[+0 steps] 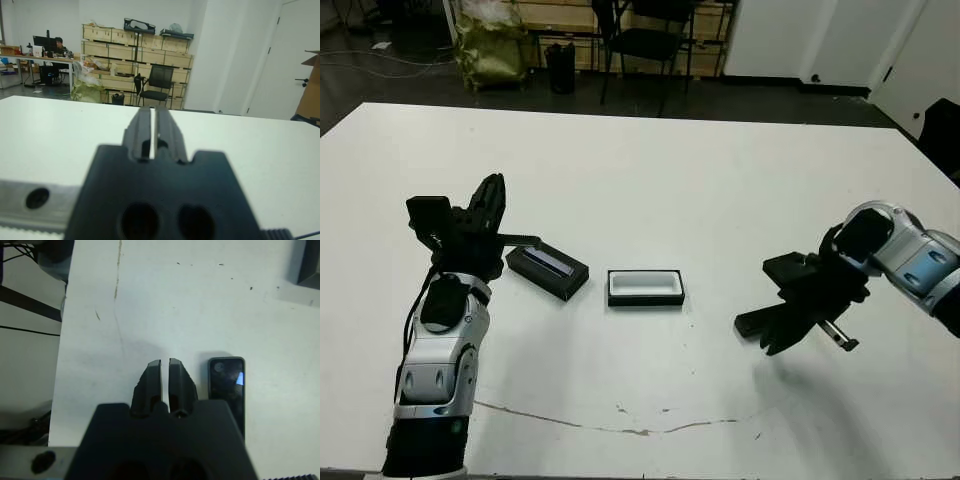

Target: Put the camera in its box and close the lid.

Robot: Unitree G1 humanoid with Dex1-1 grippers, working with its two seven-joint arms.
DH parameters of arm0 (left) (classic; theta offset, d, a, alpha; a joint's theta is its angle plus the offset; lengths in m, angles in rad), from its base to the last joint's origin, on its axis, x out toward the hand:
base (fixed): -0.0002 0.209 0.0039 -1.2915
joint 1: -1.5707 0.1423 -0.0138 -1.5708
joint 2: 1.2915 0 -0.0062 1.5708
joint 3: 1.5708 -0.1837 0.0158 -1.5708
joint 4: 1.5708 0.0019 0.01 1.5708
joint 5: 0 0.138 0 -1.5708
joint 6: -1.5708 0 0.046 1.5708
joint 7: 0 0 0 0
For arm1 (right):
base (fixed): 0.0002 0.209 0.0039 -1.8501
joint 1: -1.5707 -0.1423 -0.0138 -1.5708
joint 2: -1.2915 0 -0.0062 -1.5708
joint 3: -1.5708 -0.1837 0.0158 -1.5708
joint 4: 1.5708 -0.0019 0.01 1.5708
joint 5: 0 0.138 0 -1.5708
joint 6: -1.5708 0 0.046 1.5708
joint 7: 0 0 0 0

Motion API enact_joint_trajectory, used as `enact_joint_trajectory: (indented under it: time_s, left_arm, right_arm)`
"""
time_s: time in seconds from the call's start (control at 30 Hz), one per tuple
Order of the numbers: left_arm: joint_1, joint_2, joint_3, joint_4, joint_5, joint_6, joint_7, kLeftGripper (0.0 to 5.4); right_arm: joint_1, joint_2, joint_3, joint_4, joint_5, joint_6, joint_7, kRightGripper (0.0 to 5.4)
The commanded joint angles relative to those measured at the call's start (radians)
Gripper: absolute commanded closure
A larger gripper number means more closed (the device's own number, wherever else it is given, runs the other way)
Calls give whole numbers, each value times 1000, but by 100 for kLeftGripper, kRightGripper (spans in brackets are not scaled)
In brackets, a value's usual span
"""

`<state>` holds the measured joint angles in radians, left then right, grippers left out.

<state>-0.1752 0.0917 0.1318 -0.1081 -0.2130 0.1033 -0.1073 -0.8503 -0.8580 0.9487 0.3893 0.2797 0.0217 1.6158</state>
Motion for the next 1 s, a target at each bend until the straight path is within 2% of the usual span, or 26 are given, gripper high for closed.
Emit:
enact_joint_trajectory:
  time_s: [0.03, 0.1, 0.17, 0.3, 0.4, 0.47, 0.7, 0.9, 0.97, 1.0]
  left_arm:
    - [12, -2, 0, 12, 0, 4, -2, 538]
    - [13, -1, -2, 11, 10, 0, 3, 538]
    - [15, -5, -3, 0, 12, 12, 11, 538]
    - [17, -6, -1, -2, 11, 13, 11, 538]
    - [18, -8, -1, -8, 14, 22, 18, 538]
    - [19, -9, -2, -15, 14, 32, 22, 538]
    - [18, -10, 1, -14, 2, 30, 14, 538]
    - [18, -10, 0, -12, 6, 26, 16, 538]
    - [19, -12, -1, -16, 8, 32, 20, 538]
    - [20, -12, -2, -18, 9, 33, 21, 538]
  right_arm:
    - [-11, 22, 10, 12, -50, 13, -1, 539]
    - [-12, 30, 1, 7, -75, 25, -1, 539]
    - [-17, 34, 16, 13, -57, 44, -1, 539]
    - [-27, 47, 12, 8, -120, 44, -1, 539]
    - [-34, 49, 31, 25, -78, 94, -1, 539]
    - [-31, 52, 28, 34, -96, 92, -1, 539]
    - [-16, 78, -21, 60, -170, -3, -1, 539]
    - [5, 129, -46, 160, -207, -30, -1, 539]
    - [2, 135, -54, 147, -254, -28, -1, 539]
    - [0, 137, -52, 149, -244, -22, -1, 539]
